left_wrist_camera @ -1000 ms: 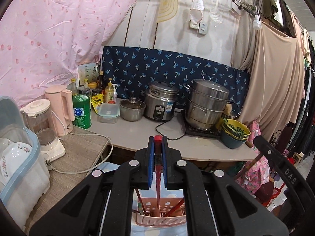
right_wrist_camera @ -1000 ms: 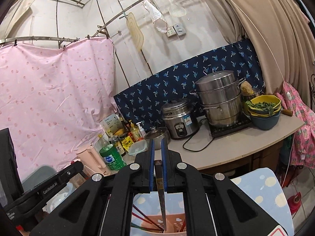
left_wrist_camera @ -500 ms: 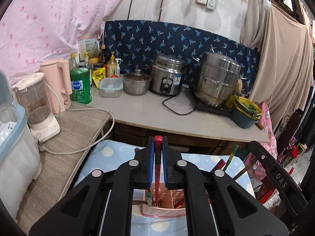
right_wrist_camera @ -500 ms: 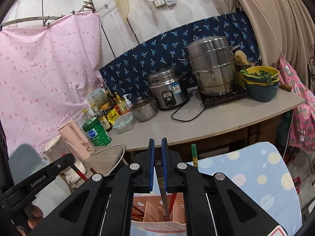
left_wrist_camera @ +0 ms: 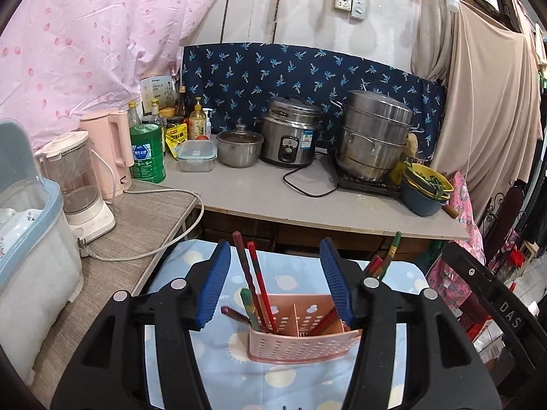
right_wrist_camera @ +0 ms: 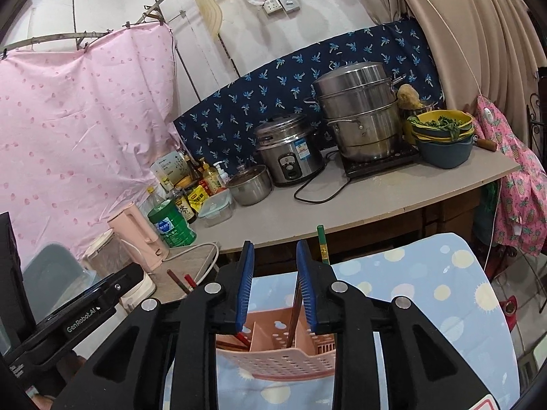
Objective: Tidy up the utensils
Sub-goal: 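Open both tools to drop the chopsticks into the pink holder, then close the left tool on a brown chopstick while the right tool closes on a dark red chopstick, then lift both held chopsticks and carry them over the pink holder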
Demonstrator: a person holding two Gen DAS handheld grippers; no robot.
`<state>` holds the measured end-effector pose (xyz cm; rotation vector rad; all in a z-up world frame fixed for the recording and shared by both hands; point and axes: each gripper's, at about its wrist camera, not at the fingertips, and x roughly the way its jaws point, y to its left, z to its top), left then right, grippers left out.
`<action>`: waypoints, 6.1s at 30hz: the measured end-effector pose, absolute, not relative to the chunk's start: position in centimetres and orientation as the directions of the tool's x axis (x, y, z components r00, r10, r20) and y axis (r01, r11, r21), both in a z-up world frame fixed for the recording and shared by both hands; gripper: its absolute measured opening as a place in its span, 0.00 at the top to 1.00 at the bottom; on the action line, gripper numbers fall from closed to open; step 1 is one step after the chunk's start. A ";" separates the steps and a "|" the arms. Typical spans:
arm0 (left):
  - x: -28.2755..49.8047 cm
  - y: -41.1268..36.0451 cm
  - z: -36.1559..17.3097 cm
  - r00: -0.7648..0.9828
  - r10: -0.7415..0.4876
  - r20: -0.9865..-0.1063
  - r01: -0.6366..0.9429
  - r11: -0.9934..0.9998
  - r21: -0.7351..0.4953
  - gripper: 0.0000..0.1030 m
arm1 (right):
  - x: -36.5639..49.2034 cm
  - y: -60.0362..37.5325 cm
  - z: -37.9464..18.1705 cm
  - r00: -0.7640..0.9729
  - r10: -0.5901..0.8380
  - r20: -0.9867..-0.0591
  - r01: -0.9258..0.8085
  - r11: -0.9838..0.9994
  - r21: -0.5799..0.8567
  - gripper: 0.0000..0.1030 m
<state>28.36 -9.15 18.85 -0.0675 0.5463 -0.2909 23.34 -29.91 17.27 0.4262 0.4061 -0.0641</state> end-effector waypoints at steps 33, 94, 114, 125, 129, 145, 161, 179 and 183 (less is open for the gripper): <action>10.8 -3.5 9.8 0.755 -0.244 -0.608 0.241 0.966 -0.089 0.43 | 3.0 -21.9 9.1 0.830 0.052 -0.555 0.130 0.950 0.283 0.65; 4.5 -7.7 -6.2 0.453 -0.220 -0.864 0.372 0.927 -0.041 0.30 | -2.9 -20.1 -6.6 0.597 0.039 -0.801 0.203 0.959 0.198 0.93; 4.6 -6.9 -6.0 0.408 -0.241 -0.881 0.374 0.924 -0.079 0.93 | -3.4 -19.8 -6.1 0.603 0.052 -0.796 0.191 0.959 0.207 0.93; 4.5 -6.3 -2.4 0.453 -0.272 -0.849 0.367 0.925 -0.100 0.93 | -3.3 -19.7 -2.1 0.667 0.069 -0.742 0.154 0.961 0.228 0.93; 4.9 -6.1 -0.1 0.485 -0.298 -0.822 0.368 0.922 -0.117 0.93 | -2.8 -19.8 0.6 0.714 0.075 -0.696 0.134 0.961 0.241 0.93; 9.5 -6.4 10.1 0.625 -0.389 -0.677 0.385 0.908 -0.167 0.93 | 2.9 -22.8 10.9 0.861 0.101 -0.499 0.070 0.948 0.312 0.93; 18.5 -7.3 20.9 0.747 -0.423 -0.514 0.371 0.905 -0.207 0.93 | 10.7 -27.0 18.4 0.937 0.055 -0.346 0.077 0.931 0.356 0.93; 28.9 -11.0 26.4 0.835 -0.392 -0.388 0.345 0.920 -0.187 0.93 | 24.1 -29.3 24.7 0.969 -0.009 -0.248 0.095 0.936 0.338 0.93; 30.1 -11.3 24.1 0.817 -0.391 -0.424 0.342 0.921 -0.189 0.93 | 26.0 -29.5 22.5 0.957 -0.001 -0.289 0.103 0.935 0.340 0.93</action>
